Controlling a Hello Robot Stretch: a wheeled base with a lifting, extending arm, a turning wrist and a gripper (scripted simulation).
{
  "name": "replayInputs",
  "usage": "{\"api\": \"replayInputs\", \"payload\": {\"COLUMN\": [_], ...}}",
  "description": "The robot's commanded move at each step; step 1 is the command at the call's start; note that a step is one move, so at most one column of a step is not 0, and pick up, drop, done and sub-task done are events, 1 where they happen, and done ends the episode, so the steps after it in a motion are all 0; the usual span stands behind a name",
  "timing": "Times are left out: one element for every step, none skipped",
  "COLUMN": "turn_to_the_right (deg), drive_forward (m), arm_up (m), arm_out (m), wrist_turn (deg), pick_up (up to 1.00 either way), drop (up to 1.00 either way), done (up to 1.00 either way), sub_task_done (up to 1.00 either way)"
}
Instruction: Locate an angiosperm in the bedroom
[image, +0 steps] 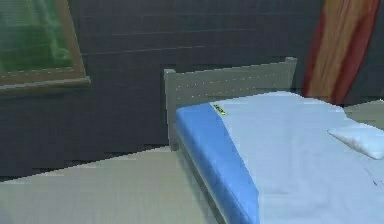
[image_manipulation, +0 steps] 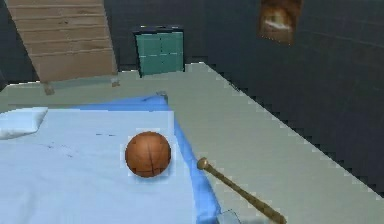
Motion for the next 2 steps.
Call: {"api": "replayInputs", "payload": {"turn_to_the_right": [24.0,0.0], "drive_forward": [0.0,0.2], "arm_up": [0.0,0.0], "arm_out": [0.0,0.0], "wrist_turn": [0.0,0.0], "pick_up": [0.0,0.0], "drop": [0.0,0.0], "done": [0.0,0.0], "sub_task_done": [0.0,0.0]}}
